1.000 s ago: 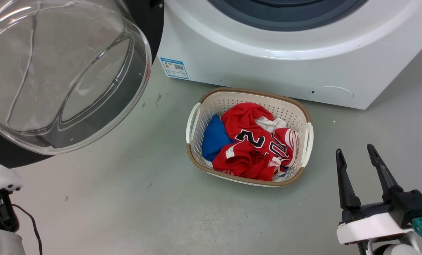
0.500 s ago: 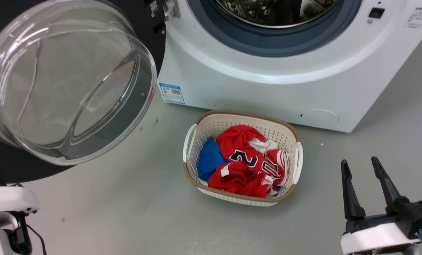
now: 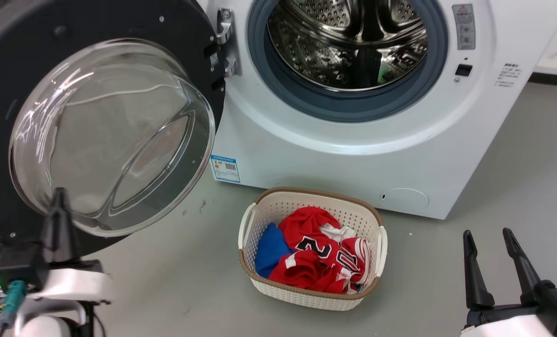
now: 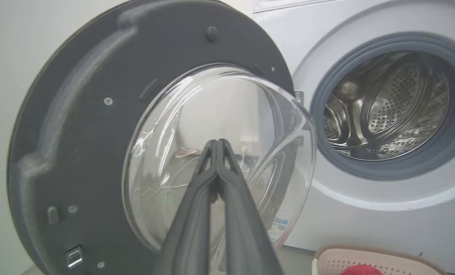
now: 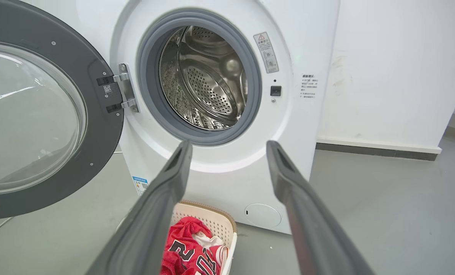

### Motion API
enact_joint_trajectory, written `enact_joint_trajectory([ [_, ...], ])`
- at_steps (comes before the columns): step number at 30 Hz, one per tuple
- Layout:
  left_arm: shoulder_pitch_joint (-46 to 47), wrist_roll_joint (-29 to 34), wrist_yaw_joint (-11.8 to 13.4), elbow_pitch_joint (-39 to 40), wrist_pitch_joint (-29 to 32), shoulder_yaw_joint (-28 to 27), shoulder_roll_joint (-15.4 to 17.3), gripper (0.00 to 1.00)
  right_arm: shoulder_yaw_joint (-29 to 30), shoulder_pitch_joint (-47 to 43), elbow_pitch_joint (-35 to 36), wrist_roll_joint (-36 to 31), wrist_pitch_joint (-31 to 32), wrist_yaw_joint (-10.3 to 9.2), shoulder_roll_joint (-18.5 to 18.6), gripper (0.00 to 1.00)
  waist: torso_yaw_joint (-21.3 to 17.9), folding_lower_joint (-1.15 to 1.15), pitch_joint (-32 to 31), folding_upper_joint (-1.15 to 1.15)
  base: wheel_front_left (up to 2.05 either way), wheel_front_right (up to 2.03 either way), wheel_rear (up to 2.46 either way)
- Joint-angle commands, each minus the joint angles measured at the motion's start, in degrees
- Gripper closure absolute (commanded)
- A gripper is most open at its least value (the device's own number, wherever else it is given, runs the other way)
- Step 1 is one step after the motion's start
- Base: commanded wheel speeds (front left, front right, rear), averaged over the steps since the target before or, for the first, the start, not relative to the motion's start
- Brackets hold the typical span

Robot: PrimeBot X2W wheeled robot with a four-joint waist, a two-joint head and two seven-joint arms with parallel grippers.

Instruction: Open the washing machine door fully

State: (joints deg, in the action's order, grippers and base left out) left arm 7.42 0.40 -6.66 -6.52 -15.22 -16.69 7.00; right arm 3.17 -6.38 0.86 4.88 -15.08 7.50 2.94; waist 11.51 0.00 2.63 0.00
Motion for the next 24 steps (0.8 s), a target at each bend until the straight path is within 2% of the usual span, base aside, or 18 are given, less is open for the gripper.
enact_joint_trajectory([
  [1, -1.5, -0.8, -0.4, 1.1, 0.1, 1.8, -0.9, 1.00, 0.2, -0.8, 0.7, 0.1, -0.1, -0.02, -0.1, 0.00, -0.9, 0.00, -1.4, 0.00, 0.00, 0.00, 0.00],
  [8, -4.6, -2.0, -0.6, 3.9, 0.1, 7.7, -2.0, 1.00, 0.7, -1.4, 2.3, 0.4, -0.1, -0.02, -0.1, 0.00, -3.9, 0.00, -2.6, 0.00, 0.00, 0.00, 0.00],
  [21, -10.7, -3.4, 0.7, 5.0, 0.1, 11.7, -3.6, 1.00, 0.5, -3.1, 2.5, 1.5, -0.1, -0.02, -0.1, 0.00, -10.9, 0.00, -3.6, 0.00, 0.00, 0.00, 0.00],
  [22, -11.1, -3.6, 0.8, 4.8, 0.1, 12.1, -3.7, 0.91, 0.6, -3.2, 2.5, 1.6, -0.1, -0.02, -0.1, 0.00, -11.2, 0.00, -3.7, 0.00, 0.00, 0.00, 0.00],
  [23, -11.5, -3.6, 1.0, 4.4, 0.1, 12.5, -3.8, 0.63, 0.6, -3.3, 2.5, 1.7, -0.1, -0.02, -0.1, 0.00, -11.4, 0.00, -3.7, 0.00, 0.00, 0.00, 0.00],
  [24, -11.8, -3.8, 1.1, 4.1, 0.1, 12.8, -3.8, 0.06, 0.7, -3.4, 2.5, 1.8, -0.1, -0.02, -0.1, 0.00, -11.6, 0.00, -3.8, 0.00, 0.00, 0.00, 0.00],
])
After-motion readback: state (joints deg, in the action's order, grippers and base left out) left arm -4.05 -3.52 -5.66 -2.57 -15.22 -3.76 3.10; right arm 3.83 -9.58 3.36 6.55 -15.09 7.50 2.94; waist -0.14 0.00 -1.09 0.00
